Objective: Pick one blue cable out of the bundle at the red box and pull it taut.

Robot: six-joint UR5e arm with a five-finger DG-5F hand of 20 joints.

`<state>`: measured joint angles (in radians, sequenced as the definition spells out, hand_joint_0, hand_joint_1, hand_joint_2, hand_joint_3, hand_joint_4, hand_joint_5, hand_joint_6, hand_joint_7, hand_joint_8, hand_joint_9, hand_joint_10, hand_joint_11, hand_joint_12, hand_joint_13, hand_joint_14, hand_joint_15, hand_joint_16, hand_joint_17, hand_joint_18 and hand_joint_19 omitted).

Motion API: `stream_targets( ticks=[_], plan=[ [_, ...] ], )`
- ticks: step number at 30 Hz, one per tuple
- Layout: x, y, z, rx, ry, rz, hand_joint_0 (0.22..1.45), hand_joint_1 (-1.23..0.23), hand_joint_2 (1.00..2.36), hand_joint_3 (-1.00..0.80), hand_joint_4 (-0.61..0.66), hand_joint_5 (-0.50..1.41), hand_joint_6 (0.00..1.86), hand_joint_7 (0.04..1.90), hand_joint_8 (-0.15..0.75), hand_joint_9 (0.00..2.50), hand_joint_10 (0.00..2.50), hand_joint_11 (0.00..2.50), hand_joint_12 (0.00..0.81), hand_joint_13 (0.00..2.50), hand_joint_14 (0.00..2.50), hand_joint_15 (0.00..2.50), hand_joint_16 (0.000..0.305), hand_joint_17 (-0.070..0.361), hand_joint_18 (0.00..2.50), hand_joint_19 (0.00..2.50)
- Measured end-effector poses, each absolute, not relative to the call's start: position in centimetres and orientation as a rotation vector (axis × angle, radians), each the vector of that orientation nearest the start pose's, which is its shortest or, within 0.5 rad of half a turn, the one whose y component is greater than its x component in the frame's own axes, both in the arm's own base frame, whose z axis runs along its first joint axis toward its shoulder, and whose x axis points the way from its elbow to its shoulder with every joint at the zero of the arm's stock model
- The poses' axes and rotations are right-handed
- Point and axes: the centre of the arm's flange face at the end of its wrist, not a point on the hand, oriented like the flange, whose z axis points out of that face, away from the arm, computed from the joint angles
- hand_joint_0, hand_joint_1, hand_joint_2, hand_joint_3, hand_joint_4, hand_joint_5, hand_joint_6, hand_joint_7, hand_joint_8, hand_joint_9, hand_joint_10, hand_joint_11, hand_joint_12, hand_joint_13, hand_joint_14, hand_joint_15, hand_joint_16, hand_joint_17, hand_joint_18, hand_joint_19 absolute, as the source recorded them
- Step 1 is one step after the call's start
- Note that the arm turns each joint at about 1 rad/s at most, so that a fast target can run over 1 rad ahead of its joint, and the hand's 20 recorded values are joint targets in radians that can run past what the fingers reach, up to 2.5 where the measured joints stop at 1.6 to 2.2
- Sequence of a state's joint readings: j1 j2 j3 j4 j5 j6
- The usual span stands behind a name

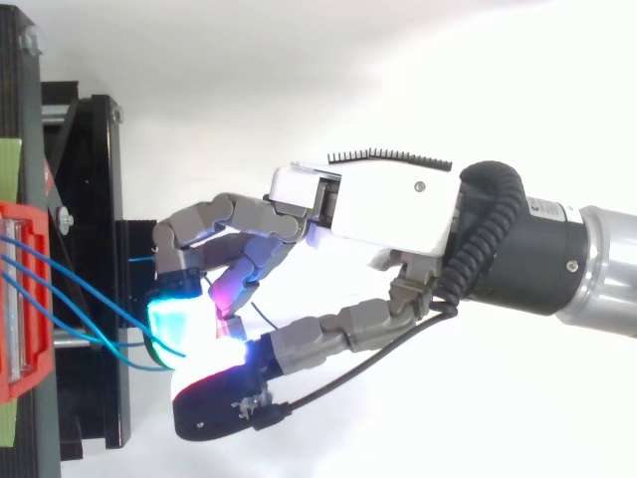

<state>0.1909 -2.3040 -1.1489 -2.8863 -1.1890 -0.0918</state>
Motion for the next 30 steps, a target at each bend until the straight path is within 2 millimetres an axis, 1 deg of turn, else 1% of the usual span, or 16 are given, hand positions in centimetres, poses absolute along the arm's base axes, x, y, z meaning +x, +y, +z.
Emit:
stream_targets(
  ticks=[10, 16, 22, 30],
  plan=[
    [76.1, -2.6, 25.8, 1.261, 1.17, 0.969, 0.57, -0.83, 1.03, -0.04, 0.15, -0.11, 0.84, 1.44, 0.353, 1.01, 0.02, 1.19, 0.417, 0.58, 0.01, 0.23, 0.056, 0.125, 0.74, 0.44],
    [75.5, -2.7, 26.6, 1.265, 1.211, 0.969, 0.57, -0.83, 1.03, -0.04, 0.15, -0.11, 0.84, 1.44, 0.353, 1.0, 0.02, 1.17, 0.416, 0.58, 0.01, 0.22, 0.056, 0.126, 0.74, 0.43],
    [74.5, -3.1, 27.9, 1.281, 1.262, 0.952, 0.58, -0.83, 1.03, -0.03, 0.15, -0.11, 0.84, 1.44, 0.349, 0.99, 0.02, 1.16, 0.416, 0.58, 0.01, 0.22, 0.056, 0.126, 0.74, 0.43],
    [74.1, -3.3, 28.0, 1.303, 1.272, 0.945, 0.58, -0.83, 1.03, -0.03, 0.15, -0.1, 0.84, 1.45, 0.35, 0.99, 0.02, 1.16, 0.416, 0.58, 0.01, 0.22, 0.056, 0.126, 0.74, 0.43]
  ],
)
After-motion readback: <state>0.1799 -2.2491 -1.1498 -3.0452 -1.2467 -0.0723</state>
